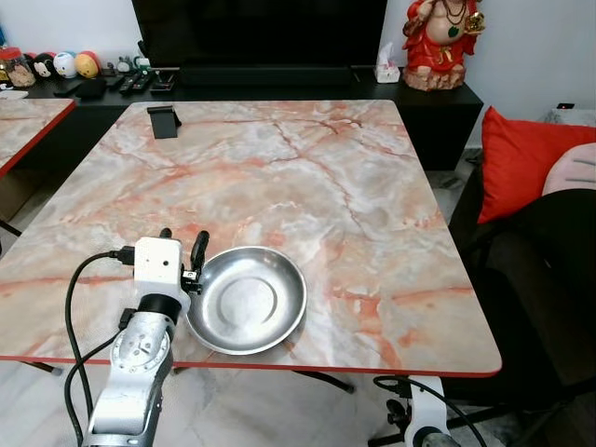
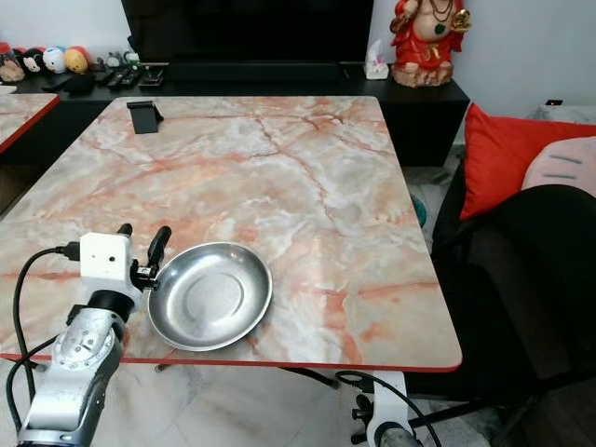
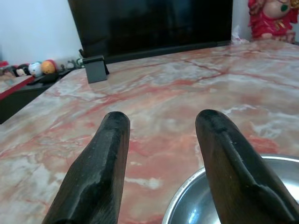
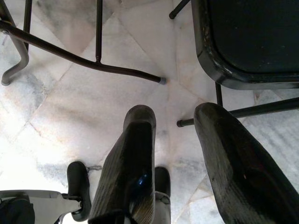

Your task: Setting the table

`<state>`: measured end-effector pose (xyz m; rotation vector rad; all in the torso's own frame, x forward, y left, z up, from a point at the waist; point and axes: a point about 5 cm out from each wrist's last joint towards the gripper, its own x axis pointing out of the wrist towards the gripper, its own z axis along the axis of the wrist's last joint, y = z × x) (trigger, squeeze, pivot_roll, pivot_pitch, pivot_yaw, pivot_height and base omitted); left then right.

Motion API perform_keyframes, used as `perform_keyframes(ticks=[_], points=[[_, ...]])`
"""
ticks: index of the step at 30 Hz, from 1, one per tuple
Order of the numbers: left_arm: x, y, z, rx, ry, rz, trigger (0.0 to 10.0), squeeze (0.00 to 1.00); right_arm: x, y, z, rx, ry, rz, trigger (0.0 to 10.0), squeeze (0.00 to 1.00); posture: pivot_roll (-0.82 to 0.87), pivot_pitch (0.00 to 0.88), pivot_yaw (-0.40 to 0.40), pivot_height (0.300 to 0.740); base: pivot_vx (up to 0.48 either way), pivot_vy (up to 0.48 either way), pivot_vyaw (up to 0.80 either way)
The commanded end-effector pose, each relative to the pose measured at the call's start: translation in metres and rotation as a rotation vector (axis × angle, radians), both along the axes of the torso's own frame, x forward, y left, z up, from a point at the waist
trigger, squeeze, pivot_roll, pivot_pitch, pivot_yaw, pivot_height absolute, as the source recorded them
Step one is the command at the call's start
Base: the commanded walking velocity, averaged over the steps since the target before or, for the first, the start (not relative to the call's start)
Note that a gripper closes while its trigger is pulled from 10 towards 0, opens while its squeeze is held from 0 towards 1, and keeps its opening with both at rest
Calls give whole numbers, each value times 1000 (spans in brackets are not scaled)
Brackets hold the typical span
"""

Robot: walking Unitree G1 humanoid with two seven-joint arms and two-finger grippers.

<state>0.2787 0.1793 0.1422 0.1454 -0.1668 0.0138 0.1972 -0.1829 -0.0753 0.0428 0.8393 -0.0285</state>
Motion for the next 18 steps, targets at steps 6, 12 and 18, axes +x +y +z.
perform_keyframes(ticks=[6,12,18], points=[[-1,7,-1,10,-21,59,10000,0,-1,-1,0,-3,-3,-8,10000,0,-59,0,23,740,0,184,0],[-1,7,-2,9,-35,62,10000,0,0,0,0,1,-7,-9,10000,0,-64,0,27,740,0,411,0],[1,5,-2,2,-40,56,10000,0,1,2,1,4,-9,-6,10000,0,-65,0,31,740,0,411,0]])
